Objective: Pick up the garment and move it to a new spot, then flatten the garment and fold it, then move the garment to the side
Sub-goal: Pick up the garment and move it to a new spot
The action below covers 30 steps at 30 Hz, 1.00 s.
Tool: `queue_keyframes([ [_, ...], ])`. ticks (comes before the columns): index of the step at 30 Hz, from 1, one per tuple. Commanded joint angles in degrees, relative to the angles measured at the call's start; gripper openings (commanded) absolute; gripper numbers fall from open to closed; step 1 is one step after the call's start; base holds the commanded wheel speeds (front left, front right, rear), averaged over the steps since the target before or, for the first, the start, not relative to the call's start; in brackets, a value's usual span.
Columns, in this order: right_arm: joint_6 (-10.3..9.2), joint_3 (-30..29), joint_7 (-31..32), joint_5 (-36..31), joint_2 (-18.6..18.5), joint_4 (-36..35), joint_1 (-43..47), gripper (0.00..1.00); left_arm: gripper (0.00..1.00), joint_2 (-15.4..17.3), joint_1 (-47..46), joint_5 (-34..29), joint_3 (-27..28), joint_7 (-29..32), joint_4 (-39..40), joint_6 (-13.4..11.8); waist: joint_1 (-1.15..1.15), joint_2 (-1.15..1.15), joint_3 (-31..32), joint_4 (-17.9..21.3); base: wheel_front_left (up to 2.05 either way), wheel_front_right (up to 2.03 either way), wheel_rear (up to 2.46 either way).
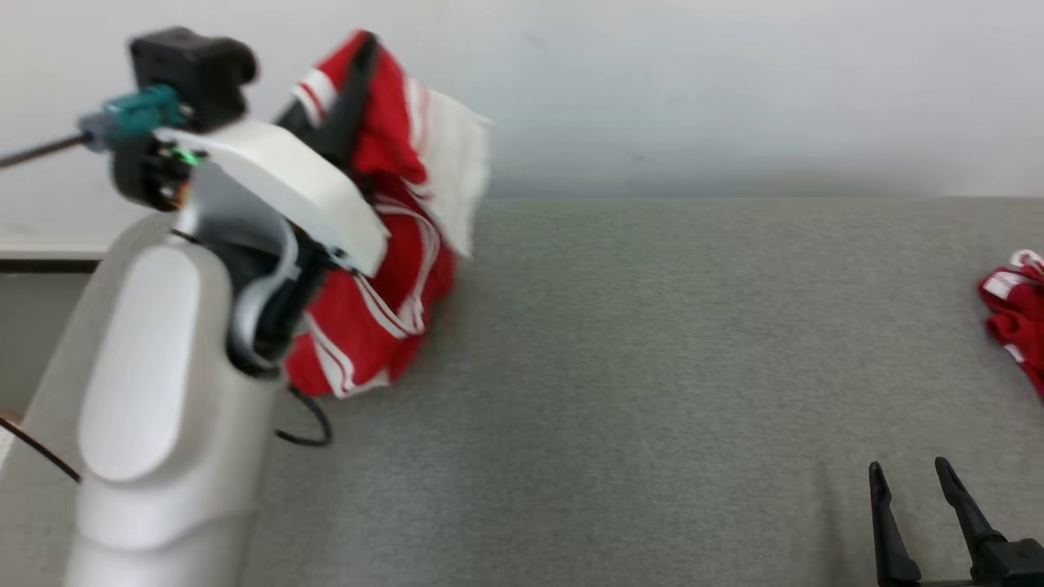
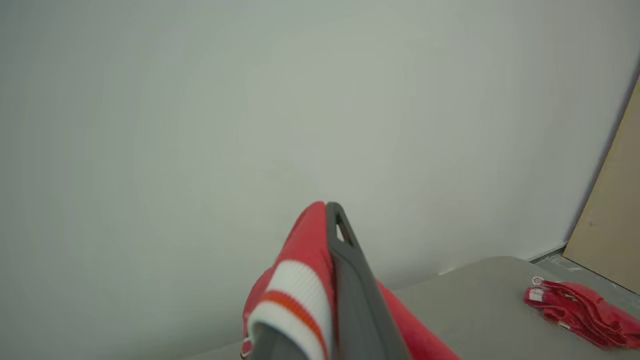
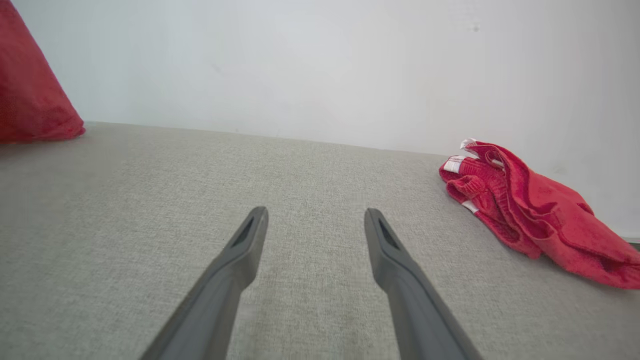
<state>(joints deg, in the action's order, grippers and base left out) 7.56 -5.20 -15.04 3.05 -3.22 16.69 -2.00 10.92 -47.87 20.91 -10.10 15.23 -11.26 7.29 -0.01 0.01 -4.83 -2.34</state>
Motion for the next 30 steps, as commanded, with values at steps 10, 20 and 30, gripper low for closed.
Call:
queue_keyframes([
  [10,-0.17,1.8,-0.1,2.9,0.3,0.5,-2.2,1.0,0.0,-7.6,10.1,4.7,-12.8,4.4,8.4,-2.6,0.01,-0.01,-2.5,10.5,0.0,0.0,0.0],
  [20,-0.17,4.5,-0.1,6.2,0.3,1.9,-4.1,1.0,0.0,-7.9,4.7,14.0,-29.3,-0.9,-0.1,-9.7,0.01,-0.01,-5.2,20.0,0.0,0.0,0.0],
  [30,-0.17,4.7,-0.1,7.3,0.2,2.9,-3.8,1.0,1.0,-7.9,-0.3,22.1,-41.9,-8.3,-8.0,-13.6,0.01,-0.01,-5.6,22.0,0.0,0.0,0.0],
])
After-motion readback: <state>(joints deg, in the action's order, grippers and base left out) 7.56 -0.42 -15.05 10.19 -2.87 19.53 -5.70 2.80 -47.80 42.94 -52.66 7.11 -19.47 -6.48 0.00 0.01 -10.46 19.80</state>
